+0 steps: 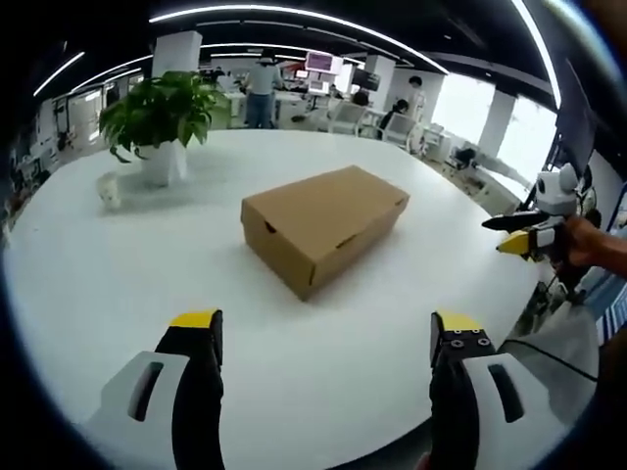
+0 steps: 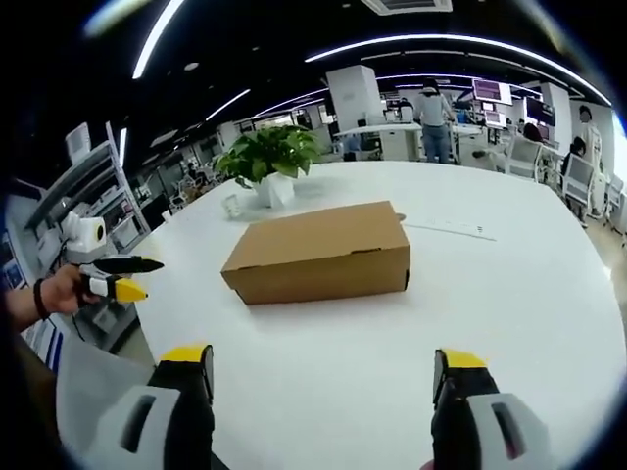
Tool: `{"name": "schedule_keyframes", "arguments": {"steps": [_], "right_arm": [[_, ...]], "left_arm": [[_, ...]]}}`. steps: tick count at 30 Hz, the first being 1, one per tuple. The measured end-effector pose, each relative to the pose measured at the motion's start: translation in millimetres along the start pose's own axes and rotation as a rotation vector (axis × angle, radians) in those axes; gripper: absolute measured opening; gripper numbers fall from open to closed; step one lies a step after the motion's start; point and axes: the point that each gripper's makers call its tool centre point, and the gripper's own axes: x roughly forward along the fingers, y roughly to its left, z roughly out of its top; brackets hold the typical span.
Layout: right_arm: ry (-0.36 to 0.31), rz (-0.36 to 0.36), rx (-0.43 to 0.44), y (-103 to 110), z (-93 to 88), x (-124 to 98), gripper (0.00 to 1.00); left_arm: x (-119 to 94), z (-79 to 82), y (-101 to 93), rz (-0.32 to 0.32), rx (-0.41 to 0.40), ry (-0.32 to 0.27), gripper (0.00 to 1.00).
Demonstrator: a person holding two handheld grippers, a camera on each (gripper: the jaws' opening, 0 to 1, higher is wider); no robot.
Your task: Operate the shoe box by opening the lid, removing the specified soft item, and placing it in the target area until the item is outside and the box remains undamaged.
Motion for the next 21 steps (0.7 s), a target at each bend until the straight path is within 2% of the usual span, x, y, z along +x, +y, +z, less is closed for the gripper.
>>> {"name": "schedule_keyframes", "arguments": {"steps": [4,10,18,21], "right_arm": [[0.004,0.002,0.007,-7.1,0.3,7.1,0.92],[0.012,0.003,0.026,-18.7,1.1,20.2,0.92],[0.043,0.017,0.021,-29.2,2.1,36.9,0.91],[0.054,0.016,-0.003,-30.5,3.9,41.8,0.91]], "left_arm": [[8.9,-0.9,3.4,0.000,-0.029,-0.007,0.87],[20.3,4.3,2.7,-0.004,-0.020,-0.009,0.87],[36.0,8.9,3.2,0.001,-0.032,-0.012,0.86],[41.5,8.7,5.9,0.021,-0.040,-0.010,0.87]]}}
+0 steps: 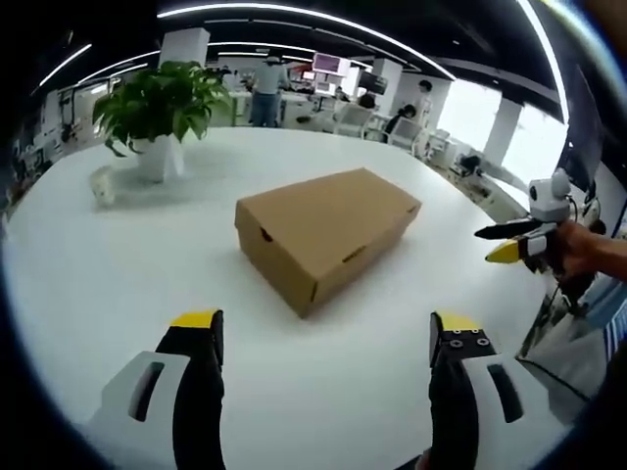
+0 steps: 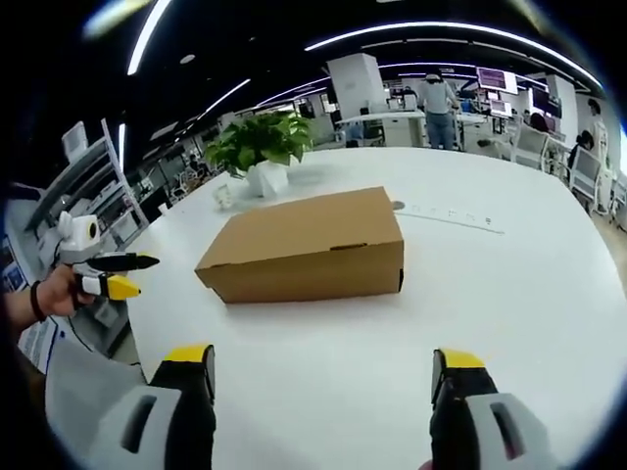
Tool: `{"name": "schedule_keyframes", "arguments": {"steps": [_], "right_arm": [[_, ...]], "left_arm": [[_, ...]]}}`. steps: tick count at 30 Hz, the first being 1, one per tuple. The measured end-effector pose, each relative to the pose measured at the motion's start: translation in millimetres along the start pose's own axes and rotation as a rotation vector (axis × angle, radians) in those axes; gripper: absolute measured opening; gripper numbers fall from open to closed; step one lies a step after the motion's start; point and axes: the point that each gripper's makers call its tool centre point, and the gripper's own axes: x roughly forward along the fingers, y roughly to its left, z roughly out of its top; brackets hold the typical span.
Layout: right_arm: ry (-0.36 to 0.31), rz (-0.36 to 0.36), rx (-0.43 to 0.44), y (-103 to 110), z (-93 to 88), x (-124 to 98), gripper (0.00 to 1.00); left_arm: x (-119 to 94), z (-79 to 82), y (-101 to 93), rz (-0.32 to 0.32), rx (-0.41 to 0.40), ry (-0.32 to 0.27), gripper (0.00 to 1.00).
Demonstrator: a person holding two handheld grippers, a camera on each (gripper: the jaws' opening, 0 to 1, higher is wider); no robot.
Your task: Operate the shoe box by opening the lid, removing the specified soft item, and placing it in the target area until the item is outside and the box remains undamaged.
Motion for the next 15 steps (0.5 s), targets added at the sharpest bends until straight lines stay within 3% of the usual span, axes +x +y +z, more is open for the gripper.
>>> {"name": "schedule_keyframes", "arguments": {"steps": [15], "right_arm": [[0.040,0.047,-0.059,-3.3,16.5,35.0,0.91]], "left_arm": [[27.7,2.1,-4.3,0.006,-0.015,0.011,0.85]]}}
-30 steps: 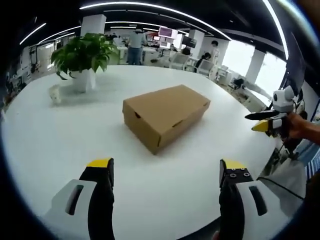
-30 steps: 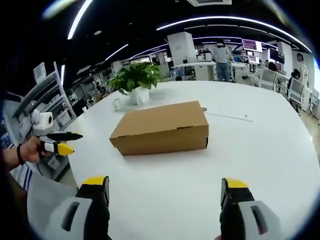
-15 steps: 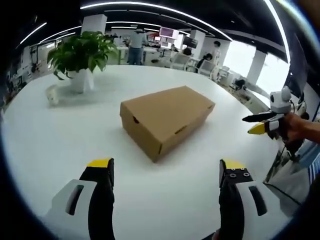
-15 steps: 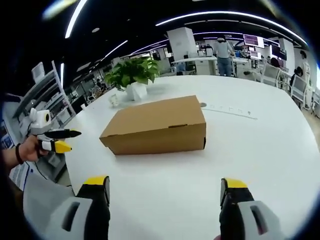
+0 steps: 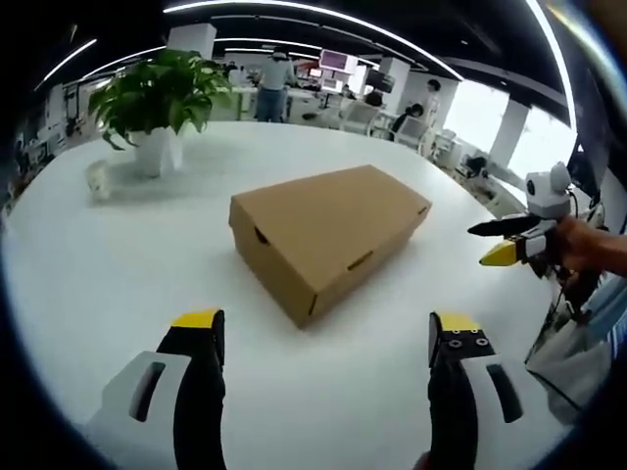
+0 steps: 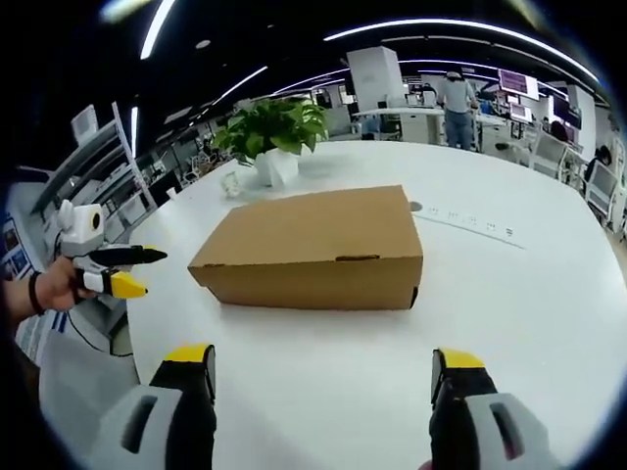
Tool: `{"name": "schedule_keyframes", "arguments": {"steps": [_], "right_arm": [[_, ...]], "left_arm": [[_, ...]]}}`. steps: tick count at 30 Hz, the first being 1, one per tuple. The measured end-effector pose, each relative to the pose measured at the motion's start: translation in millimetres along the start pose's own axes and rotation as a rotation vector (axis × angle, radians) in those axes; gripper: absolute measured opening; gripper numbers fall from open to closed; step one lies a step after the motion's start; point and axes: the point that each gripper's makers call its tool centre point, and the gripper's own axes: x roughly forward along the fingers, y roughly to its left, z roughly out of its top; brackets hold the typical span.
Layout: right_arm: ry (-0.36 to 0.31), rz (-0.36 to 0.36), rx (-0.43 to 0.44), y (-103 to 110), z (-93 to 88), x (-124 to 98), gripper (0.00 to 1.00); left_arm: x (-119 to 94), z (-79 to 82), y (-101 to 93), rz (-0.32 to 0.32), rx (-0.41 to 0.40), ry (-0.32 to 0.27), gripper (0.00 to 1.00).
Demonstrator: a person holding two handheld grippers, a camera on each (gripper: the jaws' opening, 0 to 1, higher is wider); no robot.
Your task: Operate the shoe box by opening the lid, removing the specified soft item, and placing it in the target area until the item is outside and the box remains undamaged.
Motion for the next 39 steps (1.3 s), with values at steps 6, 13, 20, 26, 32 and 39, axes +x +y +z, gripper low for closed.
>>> {"name": "schedule_keyframes", "arguments": {"steps": [6,13,20,26,32,39], "right_arm": [[0.013,0.012,-0.016,-8.2,8.3,12.6,0.90],[0.040,0.023,-0.032,-14.0,9.0,26.4,0.90],[0.056,0.028,-0.047,-22.2,16.3,37.8,0.89],[0.055,0.022,-0.044,-30.6,23.9,46.6,0.88],[0.070,0.008,-0.077,-38.5,28.7,55.8,0.85],[0.041,0.003,-0.071,-39.4,44.8,61.9,0.81]], "left_arm": [[14.9,3.8,-1.5,-0.009,0.006,0.010,0.85],[29.4,5.5,1.8,-0.007,-0.002,0.018,0.85],[40.3,4.1,3.9,-0.006,-0.014,0.032,0.84],[49.9,6.5,5.3,-0.010,-0.022,0.035,0.82],[64.6,9.7,2.2,-0.019,-0.054,0.037,0.81],[74.5,13.1,-2.5,-0.025,-0.041,0.052,0.76]]}}
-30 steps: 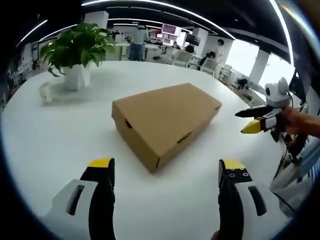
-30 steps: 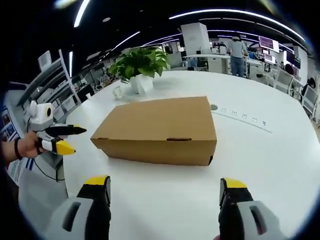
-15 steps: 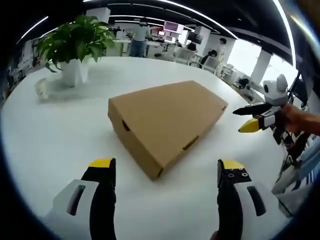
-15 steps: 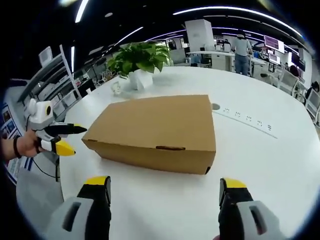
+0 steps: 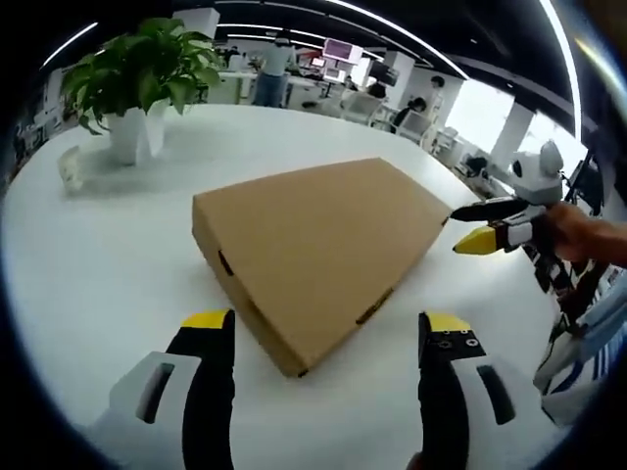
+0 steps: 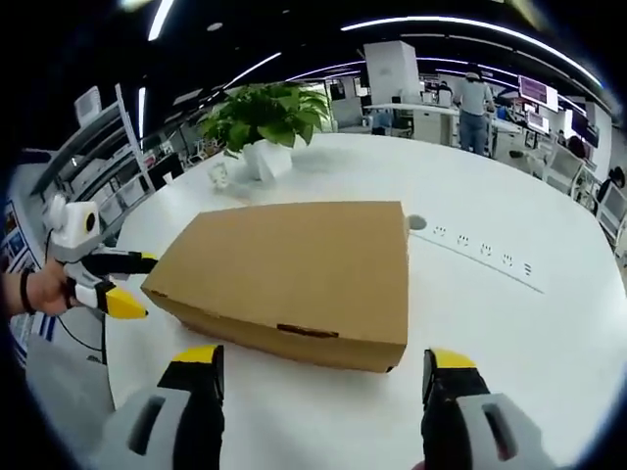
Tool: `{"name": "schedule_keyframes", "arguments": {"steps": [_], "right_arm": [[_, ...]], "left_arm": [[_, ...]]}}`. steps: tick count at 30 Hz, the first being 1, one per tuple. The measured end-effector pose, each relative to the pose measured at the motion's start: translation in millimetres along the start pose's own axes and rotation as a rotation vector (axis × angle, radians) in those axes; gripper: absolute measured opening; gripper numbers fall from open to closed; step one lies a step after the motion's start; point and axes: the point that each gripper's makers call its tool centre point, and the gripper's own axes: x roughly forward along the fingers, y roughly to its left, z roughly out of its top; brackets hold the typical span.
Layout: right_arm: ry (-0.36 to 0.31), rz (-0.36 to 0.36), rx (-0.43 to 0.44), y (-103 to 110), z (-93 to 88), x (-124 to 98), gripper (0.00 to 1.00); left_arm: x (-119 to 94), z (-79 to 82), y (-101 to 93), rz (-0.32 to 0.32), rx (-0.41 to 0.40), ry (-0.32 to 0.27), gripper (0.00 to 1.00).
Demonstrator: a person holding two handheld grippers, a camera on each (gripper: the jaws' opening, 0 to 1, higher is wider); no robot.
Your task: Operate the shoe box by opening the lid, removing the specified soft item, and placing it in the target area until the item is outside and the box remains undamaged.
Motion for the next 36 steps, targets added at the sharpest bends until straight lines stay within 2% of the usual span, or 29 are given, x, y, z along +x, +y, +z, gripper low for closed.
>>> {"name": "schedule_keyframes", "arguments": {"steps": [5,7,12,21,31,36], "right_arm": [[0.004,0.001,-0.003,0.9,-0.4,7.4,0.77],[-0.003,0.002,0.004,0.6,0.7,9.1,0.74],[-0.019,-0.016,0.015,-2.3,5.0,13.0,0.69],[-0.023,-0.004,-0.014,-3.6,6.1,12.3,0.66],[-0.014,-0.015,0.001,0.0,4.5,9.3,0.65],[0.004,-0.036,-0.009,4.2,0.2,5.8,0.60]], "left_arm": [[1.9,-0.3,1.8,0.007,0.005,0.007,0.69],[3.3,-0.9,9.0,0.023,-0.025,0.009,0.65],[7.5,-0.7,13.0,0.035,-0.018,0.015,0.62],[7.8,0.6,12.0,0.026,-0.015,0.009,0.61],[5.7,-0.5,14.2,0.016,0.035,0.029,0.59],[4.1,-1.0,19.2,-0.001,0.063,0.045,0.58]]}}
